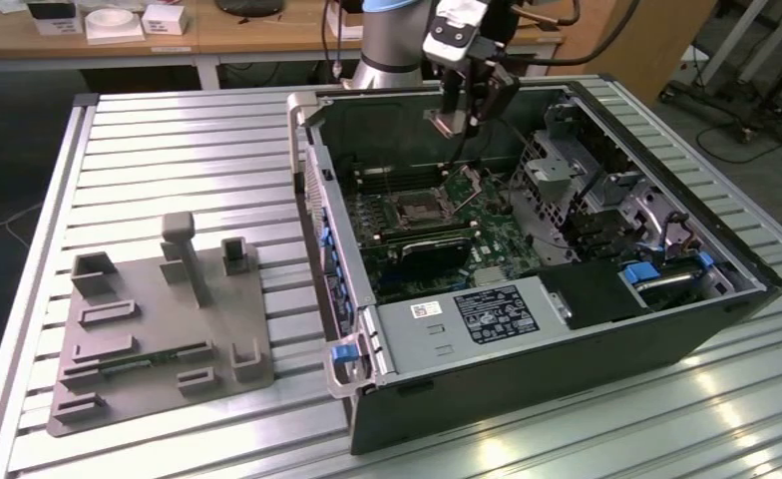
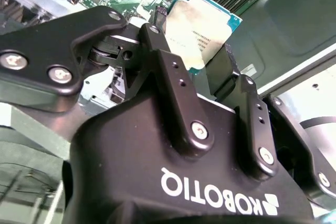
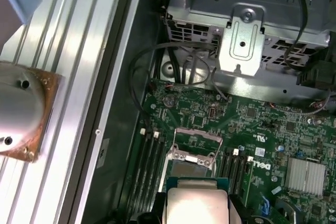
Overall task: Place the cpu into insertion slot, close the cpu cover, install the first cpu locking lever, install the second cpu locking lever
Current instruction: 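Place the cpu into insertion slot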
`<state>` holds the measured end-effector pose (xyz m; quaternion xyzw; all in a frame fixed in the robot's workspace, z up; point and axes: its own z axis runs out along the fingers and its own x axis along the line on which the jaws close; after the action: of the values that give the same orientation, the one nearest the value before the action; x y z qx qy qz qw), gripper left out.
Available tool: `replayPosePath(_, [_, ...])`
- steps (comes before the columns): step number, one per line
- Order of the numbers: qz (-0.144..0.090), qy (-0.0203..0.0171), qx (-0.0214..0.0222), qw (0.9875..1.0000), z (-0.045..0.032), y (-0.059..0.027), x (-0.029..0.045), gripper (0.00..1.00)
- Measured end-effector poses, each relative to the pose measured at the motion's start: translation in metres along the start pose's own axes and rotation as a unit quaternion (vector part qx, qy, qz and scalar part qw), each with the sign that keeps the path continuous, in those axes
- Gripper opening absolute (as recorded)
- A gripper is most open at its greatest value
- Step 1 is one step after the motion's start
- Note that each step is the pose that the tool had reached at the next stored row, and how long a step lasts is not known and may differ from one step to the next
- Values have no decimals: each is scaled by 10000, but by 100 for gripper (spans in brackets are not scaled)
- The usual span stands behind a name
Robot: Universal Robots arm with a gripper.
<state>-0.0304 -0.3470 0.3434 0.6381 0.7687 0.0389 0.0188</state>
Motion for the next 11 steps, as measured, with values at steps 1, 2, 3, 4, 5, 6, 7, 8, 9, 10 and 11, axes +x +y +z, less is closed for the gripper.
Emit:
replayPosePath(1, [72, -6, -2, 10000, 18, -1, 0, 54])
replayPosePath(2, [137, -12, -3, 9999, 36, -3, -1, 54])
replayPosePath(3, [183, -16, -4, 9998, 54, -5, -1, 54])
replayPosePath(4, [201, -17, -4, 9998, 71, -10, -1, 54])
replayPosePath(5, [204, -18, -4, 9998, 88, -19, 0, 54])
replayPosePath(6, [204, -18, -4, 9998, 105, -29, 1, 54])
replayPosePath(7, [204, -17, -3, 9998, 123, -37, 2, 54])
replayPosePath(8, [208, -18, -2, 9998, 140, -41, 3, 54])
replayPosePath(9, [226, -18, 1, 9997, 156, -43, 4, 54])
replayPosePath(10, [267, -22, 1, 9996, 167, -44, 4, 54])
replayPosePath(11, [326, -26, 0, 9995, 176, -45, 4, 54])
